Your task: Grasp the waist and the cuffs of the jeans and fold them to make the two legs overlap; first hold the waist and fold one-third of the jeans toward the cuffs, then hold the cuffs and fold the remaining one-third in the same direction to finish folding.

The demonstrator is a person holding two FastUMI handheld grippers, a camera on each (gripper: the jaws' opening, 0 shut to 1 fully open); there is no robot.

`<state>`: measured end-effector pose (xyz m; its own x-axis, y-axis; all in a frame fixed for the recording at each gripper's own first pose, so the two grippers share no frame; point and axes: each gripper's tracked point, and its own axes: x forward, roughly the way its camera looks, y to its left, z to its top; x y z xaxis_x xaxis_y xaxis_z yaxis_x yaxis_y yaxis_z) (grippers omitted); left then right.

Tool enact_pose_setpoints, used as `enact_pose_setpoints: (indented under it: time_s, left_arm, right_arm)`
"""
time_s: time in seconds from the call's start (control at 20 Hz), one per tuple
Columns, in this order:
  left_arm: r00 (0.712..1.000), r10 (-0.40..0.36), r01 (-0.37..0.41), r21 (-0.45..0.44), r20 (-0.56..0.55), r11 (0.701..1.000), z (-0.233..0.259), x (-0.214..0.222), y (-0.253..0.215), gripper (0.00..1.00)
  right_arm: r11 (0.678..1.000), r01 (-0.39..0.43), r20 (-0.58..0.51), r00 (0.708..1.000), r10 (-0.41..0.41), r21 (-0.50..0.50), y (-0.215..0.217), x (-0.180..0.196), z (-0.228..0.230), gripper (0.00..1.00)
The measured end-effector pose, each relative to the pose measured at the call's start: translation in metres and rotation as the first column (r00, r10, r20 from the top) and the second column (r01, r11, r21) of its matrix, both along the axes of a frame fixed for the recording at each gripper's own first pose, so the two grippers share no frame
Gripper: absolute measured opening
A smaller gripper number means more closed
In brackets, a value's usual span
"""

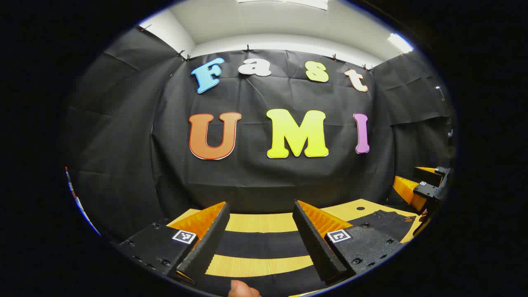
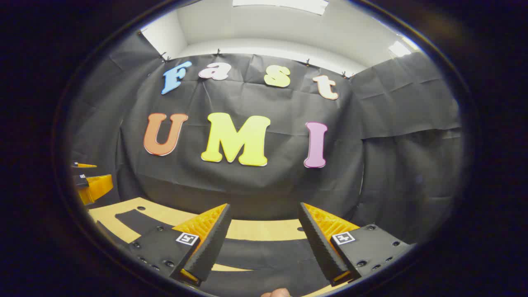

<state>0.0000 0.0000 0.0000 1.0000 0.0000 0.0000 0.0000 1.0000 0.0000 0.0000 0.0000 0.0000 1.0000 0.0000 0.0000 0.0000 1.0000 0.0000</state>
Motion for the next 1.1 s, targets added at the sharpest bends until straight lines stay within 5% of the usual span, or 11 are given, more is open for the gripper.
enact_pose_setpoints:
  time_s: [0.4,1.1]
  left_arm:
    - [0.998,0.044,-0.043,0.013,-0.038,0.999,-0.014,0.002,0.002,0.99]
    - [0.997,0.055,-0.054,0.023,-0.052,0.998,-0.015,0.006,0.007,0.99]
  right_arm:
    - [0.997,-0.081,-0.041,0.996,0.081,0.012,0.010,0.017,-0.016,0.99]
    - [0.996,-0.089,-0.041,0.995,0.089,-0.006,0.011,0.019,-0.017,0.99]
